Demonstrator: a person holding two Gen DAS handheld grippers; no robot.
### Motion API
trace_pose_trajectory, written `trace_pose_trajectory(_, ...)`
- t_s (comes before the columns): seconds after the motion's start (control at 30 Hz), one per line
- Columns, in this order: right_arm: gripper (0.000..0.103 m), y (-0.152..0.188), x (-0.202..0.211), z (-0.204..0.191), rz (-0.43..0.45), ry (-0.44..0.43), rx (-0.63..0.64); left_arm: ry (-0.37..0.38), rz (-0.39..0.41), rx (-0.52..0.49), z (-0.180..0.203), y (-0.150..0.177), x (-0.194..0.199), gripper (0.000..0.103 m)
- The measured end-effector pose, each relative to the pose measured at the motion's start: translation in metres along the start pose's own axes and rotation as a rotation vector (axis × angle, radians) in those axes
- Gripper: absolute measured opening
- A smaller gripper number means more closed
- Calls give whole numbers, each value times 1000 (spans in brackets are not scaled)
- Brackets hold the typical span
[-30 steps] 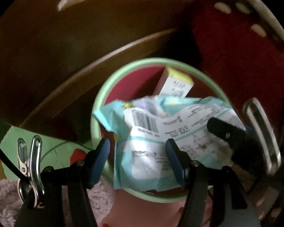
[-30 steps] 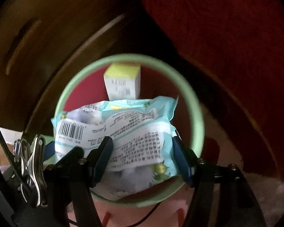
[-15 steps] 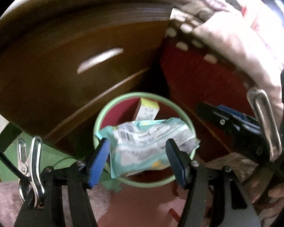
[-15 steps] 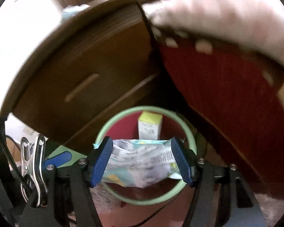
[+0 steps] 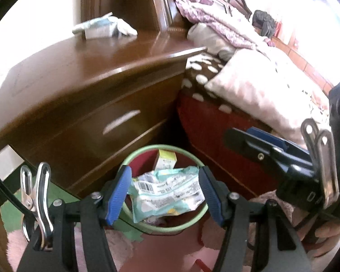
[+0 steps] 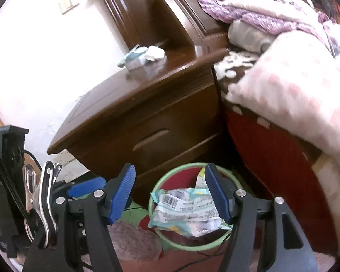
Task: Collect trash
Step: 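Raise both open tools from the bucket toward the nightstand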
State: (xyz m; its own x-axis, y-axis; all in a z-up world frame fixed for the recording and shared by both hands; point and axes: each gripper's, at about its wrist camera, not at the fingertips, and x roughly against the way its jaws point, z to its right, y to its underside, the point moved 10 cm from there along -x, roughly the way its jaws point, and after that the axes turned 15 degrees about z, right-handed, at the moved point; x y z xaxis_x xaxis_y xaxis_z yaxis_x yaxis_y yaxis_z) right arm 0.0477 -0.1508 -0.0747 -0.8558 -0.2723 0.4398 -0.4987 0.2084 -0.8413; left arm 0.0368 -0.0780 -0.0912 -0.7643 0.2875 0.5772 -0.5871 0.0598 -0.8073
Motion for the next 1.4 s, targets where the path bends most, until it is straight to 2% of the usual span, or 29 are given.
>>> trace_pose_trajectory(0.27, 66, -39, 4, -1, 61, 0, 60, -34, 50, 41, -21, -45, 19, 65)
trace_pose_trajectory(0.4, 66, -64, 5, 2, 94, -2, 74, -86, 56, 65, -41, -66, 19, 65)
trace_pose_trajectory(0.6, 66, -91, -1, 5, 119, 8, 106, -119, 64, 108, -66, -91, 15, 65)
trace_pose_trajectory(0.87, 66, -113, -11, -1, 128, -31, 105, -159, 114, 90, -81, -133, 16, 65)
trace_pose_trajectory(1.07, 66, -138, -5, -6, 171, -40, 108, -164, 161, 69, -82, -160, 28, 65)
trace_pose_trajectory(1.23, 66, -152, 3, -11, 184, -61, 110, -142, 176, 48, -76, -169, 38, 65)
trace_pose_trajectory(1.4, 66, -143, 6, -8, 152, -76, 68, -103, 149, 61, -64, -154, 40, 65)
